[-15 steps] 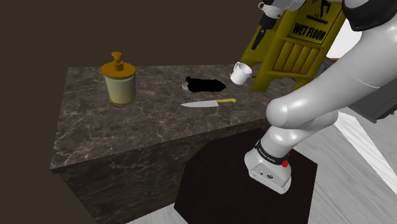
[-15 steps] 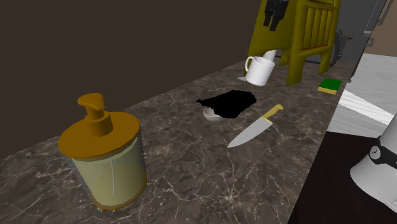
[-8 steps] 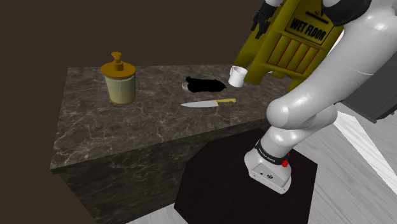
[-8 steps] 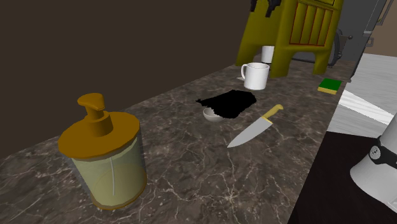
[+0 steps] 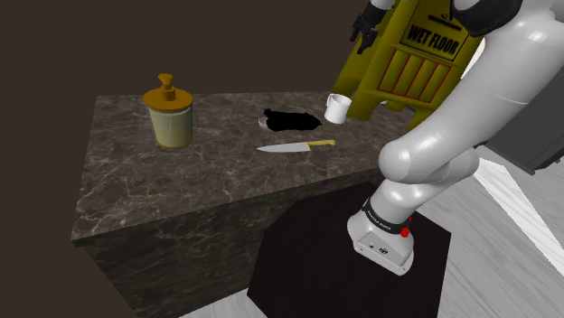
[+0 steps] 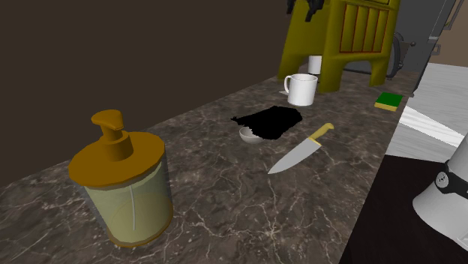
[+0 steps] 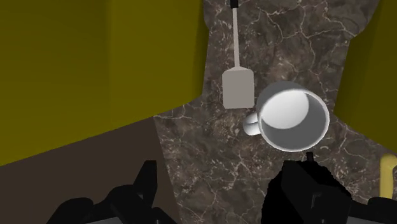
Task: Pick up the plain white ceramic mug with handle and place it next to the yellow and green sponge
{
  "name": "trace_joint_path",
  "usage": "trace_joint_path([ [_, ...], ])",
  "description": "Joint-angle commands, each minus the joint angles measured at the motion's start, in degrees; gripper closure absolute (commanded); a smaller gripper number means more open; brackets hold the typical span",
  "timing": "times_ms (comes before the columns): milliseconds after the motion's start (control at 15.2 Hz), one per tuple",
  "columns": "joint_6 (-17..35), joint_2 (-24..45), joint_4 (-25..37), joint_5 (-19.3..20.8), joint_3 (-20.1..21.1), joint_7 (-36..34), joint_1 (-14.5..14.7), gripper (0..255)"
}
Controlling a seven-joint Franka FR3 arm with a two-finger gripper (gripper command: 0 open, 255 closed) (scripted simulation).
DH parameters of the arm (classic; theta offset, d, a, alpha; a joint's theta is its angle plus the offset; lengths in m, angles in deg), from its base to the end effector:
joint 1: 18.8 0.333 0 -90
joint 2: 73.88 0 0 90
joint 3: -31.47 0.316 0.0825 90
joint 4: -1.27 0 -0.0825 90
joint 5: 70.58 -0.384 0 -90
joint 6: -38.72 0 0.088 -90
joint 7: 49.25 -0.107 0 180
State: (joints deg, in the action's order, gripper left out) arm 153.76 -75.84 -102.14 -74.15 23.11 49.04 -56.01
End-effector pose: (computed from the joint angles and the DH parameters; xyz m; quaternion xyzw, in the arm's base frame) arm 0.4045 -0.4089 0.5729 0.8937 0.4317 0.0671 0.1023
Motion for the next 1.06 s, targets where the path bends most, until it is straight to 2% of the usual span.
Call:
trace_joint_path([
  [0, 1.0, 1.0, -2.4, 0.1, -1.0, 0.1, -1.0, 0],
  [396, 1.0, 1.0, -2.4, 0.1, -0.3, 0.1, -1.7, 0],
  [462, 0.5, 0.7, -2.2, 0.2, -0.4, 0.2, -1.7, 255],
  [990, -0.9, 2.8, 1.2, -0.3, -1.0, 1.2, -2.2, 255],
])
